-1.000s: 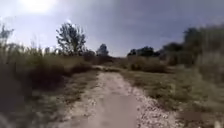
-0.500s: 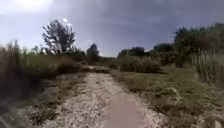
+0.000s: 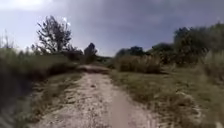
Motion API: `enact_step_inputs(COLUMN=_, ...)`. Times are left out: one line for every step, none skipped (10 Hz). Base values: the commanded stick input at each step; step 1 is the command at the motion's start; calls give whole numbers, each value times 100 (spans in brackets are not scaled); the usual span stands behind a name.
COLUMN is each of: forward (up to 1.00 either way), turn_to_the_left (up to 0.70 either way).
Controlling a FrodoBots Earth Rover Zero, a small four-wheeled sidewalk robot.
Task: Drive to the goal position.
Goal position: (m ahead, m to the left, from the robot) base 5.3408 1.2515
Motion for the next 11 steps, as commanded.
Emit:
enact_step_inputs(forward=85, turn_to_the_left=34)
enact_step_inputs(forward=85, turn_to_the_left=34)
enact_step_inputs(forward=85, turn_to_the_left=32)
enact_step_inputs(forward=85, turn_to_the_left=4)
enact_step_inputs(forward=85, turn_to_the_left=0)
enact_step_inputs(forward=85, turn_to_the_left=0)
enact_step_inputs(forward=85, turn_to_the_left=0)
enact_step_inputs(forward=85, turn_to_the_left=0)
enact_step_inputs(forward=85, turn_to_the_left=0)
enact_step_inputs(forward=85, turn_to_the_left=0)
enact_step_inputs(forward=85, turn_to_the_left=0)
